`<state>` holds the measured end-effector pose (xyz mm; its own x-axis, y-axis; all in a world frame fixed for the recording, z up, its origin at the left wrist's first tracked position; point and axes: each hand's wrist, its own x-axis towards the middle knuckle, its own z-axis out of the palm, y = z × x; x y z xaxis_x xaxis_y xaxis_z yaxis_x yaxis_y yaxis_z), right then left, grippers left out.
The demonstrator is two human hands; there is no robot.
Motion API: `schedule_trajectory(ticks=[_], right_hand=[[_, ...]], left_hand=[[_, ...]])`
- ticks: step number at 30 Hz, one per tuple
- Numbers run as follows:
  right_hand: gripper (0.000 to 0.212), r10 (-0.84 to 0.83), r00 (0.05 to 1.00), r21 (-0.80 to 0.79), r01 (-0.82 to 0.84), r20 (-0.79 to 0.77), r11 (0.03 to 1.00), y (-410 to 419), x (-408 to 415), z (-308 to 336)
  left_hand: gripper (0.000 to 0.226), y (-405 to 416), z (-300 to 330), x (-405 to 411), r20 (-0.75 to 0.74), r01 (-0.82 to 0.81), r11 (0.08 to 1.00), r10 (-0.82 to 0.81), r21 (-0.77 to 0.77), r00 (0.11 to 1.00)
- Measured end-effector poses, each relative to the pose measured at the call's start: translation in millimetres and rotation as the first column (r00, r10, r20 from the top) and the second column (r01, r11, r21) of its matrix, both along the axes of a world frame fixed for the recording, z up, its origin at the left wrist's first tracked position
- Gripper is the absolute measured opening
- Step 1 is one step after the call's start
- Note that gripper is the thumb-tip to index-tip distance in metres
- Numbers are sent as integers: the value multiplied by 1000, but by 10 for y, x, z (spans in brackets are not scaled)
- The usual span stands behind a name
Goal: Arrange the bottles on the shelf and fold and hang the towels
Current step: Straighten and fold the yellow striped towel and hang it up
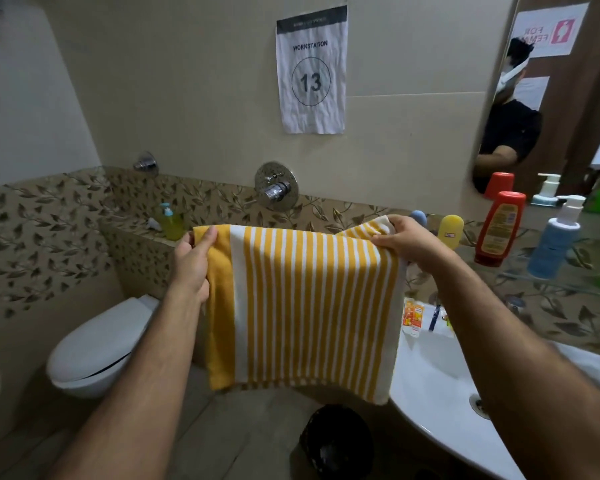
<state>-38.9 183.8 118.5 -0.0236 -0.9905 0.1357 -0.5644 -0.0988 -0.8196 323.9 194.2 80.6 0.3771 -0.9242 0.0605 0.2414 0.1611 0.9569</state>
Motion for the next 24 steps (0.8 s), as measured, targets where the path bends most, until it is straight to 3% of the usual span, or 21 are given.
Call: schedule_trajectory(ticks=[4,8,13,18,20,22,24], right_hand=[[45,-48,998,-38,49,44,998,-50,-15,-37],[40,8,960,-16,-3,281,1000,-119,-97,-88],[75,-36,876,-30,58,481,998,-162,-113,-61],[50,75,973,-68,-61,219,996,-132,-140,-49],[40,82,997,-112,-81,12,990,-121,-153,-39],[28,41,976,-187,-82,-214,979,-131,-154,-34],[20,-17,945,-256,-71,-327,964,-156,-137,-39]], left_hand=[[19,-6,-44,55,71,-15,999,18,-47,997],[19,17,-81,122,71,-48,997,52,-53,996],[20,67,-34,98,81,-112,991,117,-67,990],[14,153,21,52,119,-187,975,201,-123,972],[14,197,40,55,152,-199,969,220,-146,963],[14,234,62,48,192,-191,965,225,-179,955],[11,265,89,25,235,-182,958,234,-221,943]])
